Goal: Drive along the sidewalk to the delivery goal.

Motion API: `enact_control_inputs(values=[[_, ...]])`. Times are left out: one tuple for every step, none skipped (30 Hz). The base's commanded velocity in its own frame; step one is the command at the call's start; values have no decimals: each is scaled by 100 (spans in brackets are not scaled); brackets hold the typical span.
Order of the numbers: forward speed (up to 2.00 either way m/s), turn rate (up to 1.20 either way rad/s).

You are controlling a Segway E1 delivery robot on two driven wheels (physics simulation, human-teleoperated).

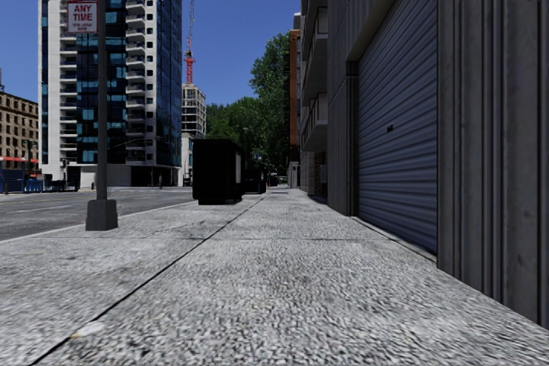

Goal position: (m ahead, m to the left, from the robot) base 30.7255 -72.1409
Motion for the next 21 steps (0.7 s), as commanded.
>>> enact_control_inputs(values=[[200, 0], [200, 0], [200, 0], [200, 0], [200, 0], [200, 0], [200, 0], [200, 0], [200, 0], [200, 0], [200, 0], [200, 0], [200, 0], [200, 0], [200, 0], [200, 0], [200, 0], [200, 0], [200, 0], [200, 0], [200, 0]])
